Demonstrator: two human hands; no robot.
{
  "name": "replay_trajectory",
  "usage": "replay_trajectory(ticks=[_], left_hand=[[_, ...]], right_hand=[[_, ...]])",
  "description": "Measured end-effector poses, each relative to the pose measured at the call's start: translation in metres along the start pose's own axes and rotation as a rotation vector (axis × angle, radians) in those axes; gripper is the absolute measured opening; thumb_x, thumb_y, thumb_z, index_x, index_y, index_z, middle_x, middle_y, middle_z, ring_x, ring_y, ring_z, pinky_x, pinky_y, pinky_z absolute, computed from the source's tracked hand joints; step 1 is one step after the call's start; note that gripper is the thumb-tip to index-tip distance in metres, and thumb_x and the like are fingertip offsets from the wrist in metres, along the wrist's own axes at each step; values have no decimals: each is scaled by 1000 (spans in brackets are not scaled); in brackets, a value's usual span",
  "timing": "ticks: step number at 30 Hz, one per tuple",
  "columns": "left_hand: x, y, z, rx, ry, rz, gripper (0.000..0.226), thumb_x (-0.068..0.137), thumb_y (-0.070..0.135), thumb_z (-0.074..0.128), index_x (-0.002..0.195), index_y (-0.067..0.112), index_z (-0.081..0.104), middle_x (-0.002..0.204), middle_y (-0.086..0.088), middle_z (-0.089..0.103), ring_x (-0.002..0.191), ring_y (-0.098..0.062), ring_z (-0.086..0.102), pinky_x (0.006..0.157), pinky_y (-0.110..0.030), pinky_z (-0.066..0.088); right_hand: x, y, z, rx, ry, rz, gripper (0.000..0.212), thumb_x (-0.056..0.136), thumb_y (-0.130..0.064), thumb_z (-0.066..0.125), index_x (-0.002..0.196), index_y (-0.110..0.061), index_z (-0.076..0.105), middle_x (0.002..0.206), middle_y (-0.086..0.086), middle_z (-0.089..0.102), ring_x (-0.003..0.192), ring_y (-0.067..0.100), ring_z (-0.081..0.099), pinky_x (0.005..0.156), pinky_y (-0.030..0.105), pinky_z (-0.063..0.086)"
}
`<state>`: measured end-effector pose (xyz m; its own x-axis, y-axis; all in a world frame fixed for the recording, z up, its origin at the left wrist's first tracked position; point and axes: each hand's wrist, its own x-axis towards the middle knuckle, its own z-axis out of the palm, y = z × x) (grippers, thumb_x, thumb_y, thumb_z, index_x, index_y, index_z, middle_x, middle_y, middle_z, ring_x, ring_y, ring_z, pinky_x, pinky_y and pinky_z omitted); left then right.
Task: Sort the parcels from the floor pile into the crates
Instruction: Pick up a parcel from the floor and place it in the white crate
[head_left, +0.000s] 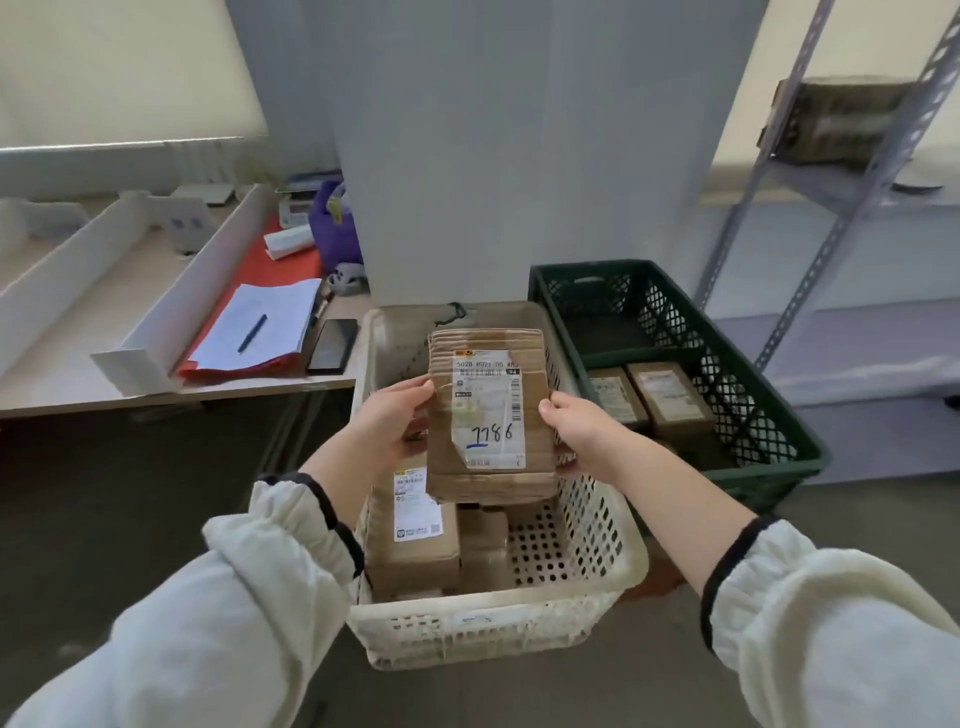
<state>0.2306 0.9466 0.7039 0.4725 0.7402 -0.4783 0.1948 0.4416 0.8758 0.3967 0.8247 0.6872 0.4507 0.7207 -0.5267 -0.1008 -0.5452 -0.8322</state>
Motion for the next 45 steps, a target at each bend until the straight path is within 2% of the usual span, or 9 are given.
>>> replay_trajectory(ticks=[7, 13, 16, 21, 26, 32, 36, 40, 45], left_hand=[[110, 11, 3, 44, -47, -25, 20, 97, 18, 50, 101, 27, 67, 102, -5, 72, 104, -29, 64, 96, -51, 48], [207, 7, -12, 194, 45, 2, 26, 94, 19, 55, 118, 29, 62, 100, 3, 72, 92, -19, 68, 68, -34, 54], [255, -1, -28, 357, 112, 29, 27, 94, 23, 55, 121, 29, 58, 100, 8, 68, 85, -9, 65, 56, -20, 48], [319, -33, -52, 792, 197, 53, 32, 94, 20, 52, 126, 18, 51, 120, -1, 62, 105, -18, 59, 79, -23, 44], [353, -72, -65, 1101, 198, -20, 66, 92, 12, 42, 150, 9, 10, 125, -18, 54, 111, -32, 55, 90, -38, 46], [364, -94, -67, 1503, 168, -80, 30, 93, 3, 42, 121, 5, 52, 118, -16, 56, 106, -29, 58, 87, -33, 47], [366, -100, -68, 1649, 155, -96, 28, 93, 4, 44, 117, 9, 56, 116, -10, 59, 105, -26, 61, 82, -32, 49], [366, -104, -70, 1675, 132, -114, 25, 92, 4, 47, 116, 10, 56, 110, -7, 65, 99, -24, 63, 70, -29, 46], [355, -116, -66, 1704, 235, -64, 24, 92, 4, 45, 110, 12, 59, 109, -7, 62, 99, -22, 61, 72, -27, 46]], right_hand=[[109, -20, -9, 20, -18, 65, 25, 102, -32, 31, 113, -29, 53, 107, 4, 64, 94, 23, 61, 65, 34, 48], [230, -28, 13, 28, -121, 128, 26, 102, -31, 31, 108, -27, 55, 104, 4, 66, 86, 21, 63, 60, 32, 47], [288, -22, 35, 70, -154, 178, 26, 101, -30, 33, 112, -21, 55, 109, 8, 64, 90, 24, 61, 71, 37, 52], [361, 9, 76, 110, -185, 278, 21, 101, -27, 36, 100, -26, 57, 97, -4, 65, 87, 14, 61, 62, 31, 48], [399, 46, 108, 75, -257, 375, 25, 100, -26, 39, 121, -30, 52, 109, -2, 63, 101, 20, 59, 83, 45, 49], [415, 72, 133, 23, -282, 460, 39, 100, -25, 40, 139, -31, 42, 137, 1, 51, 127, 27, 45, 103, 55, 35], [419, 77, 141, -11, -259, 456, 43, 100, -26, 40, 143, -31, 36, 138, 2, 51, 126, 28, 47, 99, 52, 41], [414, 74, 145, -121, -236, 417, 44, 100, -29, 38, 144, -33, 34, 136, 1, 52, 123, 26, 49, 73, 35, 44], [405, 71, 148, -203, -198, 343, 43, 100, -30, 37, 143, -29, 37, 134, 2, 54, 117, 27, 52, 82, 39, 47]])
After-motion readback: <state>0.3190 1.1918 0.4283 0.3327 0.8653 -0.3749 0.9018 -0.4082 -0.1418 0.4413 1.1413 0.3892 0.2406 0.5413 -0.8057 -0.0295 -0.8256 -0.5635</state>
